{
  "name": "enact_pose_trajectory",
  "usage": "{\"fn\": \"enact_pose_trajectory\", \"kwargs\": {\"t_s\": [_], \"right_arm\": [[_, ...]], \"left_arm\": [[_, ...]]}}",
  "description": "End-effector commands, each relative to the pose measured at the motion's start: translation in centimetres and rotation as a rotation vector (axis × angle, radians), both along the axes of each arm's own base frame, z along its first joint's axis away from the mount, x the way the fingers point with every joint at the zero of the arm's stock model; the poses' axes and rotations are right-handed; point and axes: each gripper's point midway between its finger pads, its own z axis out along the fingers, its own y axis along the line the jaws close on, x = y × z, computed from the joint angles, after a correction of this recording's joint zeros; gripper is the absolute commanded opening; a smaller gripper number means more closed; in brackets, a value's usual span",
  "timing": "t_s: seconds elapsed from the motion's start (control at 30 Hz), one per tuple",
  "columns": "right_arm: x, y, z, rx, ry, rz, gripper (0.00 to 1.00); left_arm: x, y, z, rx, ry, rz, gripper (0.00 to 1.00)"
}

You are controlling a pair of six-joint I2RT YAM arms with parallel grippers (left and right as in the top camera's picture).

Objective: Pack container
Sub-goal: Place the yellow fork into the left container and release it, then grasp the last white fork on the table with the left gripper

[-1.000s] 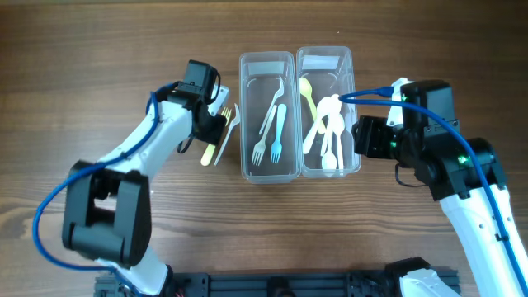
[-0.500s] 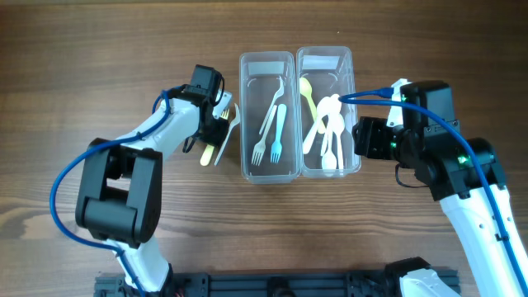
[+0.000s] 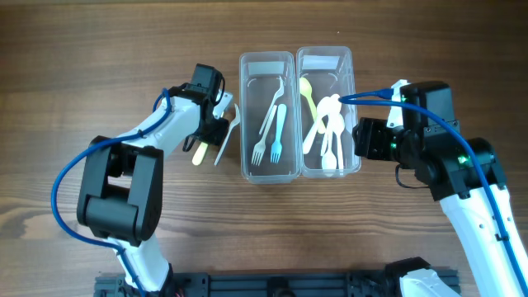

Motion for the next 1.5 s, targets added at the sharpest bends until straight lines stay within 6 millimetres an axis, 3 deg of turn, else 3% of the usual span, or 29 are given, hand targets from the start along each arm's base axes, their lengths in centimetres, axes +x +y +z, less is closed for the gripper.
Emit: {"fn": "enact_pose_trajectory", "kwargs": {"t_s": [0.0, 0.07, 0.17, 0.23, 0.3, 0.4, 0.6, 0.67, 0.73, 0.77, 0.8, 0.83, 0.97, 1.03, 1.2, 1.37, 1.47], "right_arm": [[0.4, -0.3, 0.6, -0.008, -0.017, -0.019, 0.73], [0.5, -0.3, 0.6, -0.008, -0.019, -0.019, 0.74], [0.6, -0.3, 0.6, -0.007, -0.023, -0.019, 0.73], [0.6, -0.3, 0.7, -0.006, -0.026, -0.019, 0.73], [0.7, -0.2, 0.7, -0.005, -0.030, -0.019, 0.73], [0.7, -0.2, 0.7, -0.005, -0.030, -0.019, 0.74], [0.5, -0.3, 0.6, -0.007, -0.018, -0.019, 0.73], [0.5, -0.3, 0.6, -0.007, -0.018, -0.019, 0.73], [0.5, -0.4, 0.6, -0.012, -0.019, -0.018, 0.73], [0.4, -0.4, 0.5, -0.015, -0.018, -0.015, 0.73], [0.4, -0.4, 0.5, -0.015, -0.015, -0.015, 0.73], [0.4, -0.4, 0.5, -0.015, -0.015, -0.014, 0.74], [0.5, -0.3, 0.6, -0.013, -0.022, -0.015, 0.75], [0.5, -0.3, 0.6, -0.013, -0.022, -0.015, 0.75], [0.5, -0.3, 0.6, -0.012, -0.023, -0.015, 0.75], [0.6, -0.3, 0.6, -0.012, -0.025, -0.015, 0.75], [0.5, -0.3, 0.6, -0.010, -0.021, -0.018, 0.75]], "left_arm": [[0.8, -0.1, 5.1, -0.035, -0.062, 0.065, 0.04], [1.1, -1.0, 10.4, -0.076, -0.114, 0.097, 0.04], [1.2, -4.1, 16.7, -0.214, -0.217, 0.125, 0.04], [0.9, -6.8, 19.5, -0.308, -0.282, 0.105, 0.04], [0.3, -9.5, 20.6, -0.366, -0.304, 0.113, 0.04], [-0.4, -11.7, 18.8, -0.372, -0.256, 0.194, 0.04], [-0.1, -14.4, 11.7, -0.310, -0.123, 0.238, 0.05], [0.1, -14.7, 10.9, -0.308, -0.110, 0.236, 0.13], [0.0, -14.7, 11.3, -0.315, -0.114, 0.233, 0.23], [0.1, -14.6, 12.1, -0.317, -0.127, 0.222, 0.36], [0.2, -14.0, 13.6, -0.316, -0.152, 0.205, 0.49], [0.2, -13.5, 14.5, -0.312, -0.167, 0.182, 0.54], [0.6, -8.9, 17.4, -0.217, -0.252, 0.174, 0.65], [0.6, -6.6, 17.2, -0.164, -0.241, 0.172, 0.67], [1.3, -1.2, 14.2, -0.080, -0.166, 0.213, 0.63], [1.2, -0.6, 8.7, -0.039, -0.031, 0.123, 0.58], [1.3, -1.6, 5.1, -0.062, 0.049, 0.114, 0.56]]}}
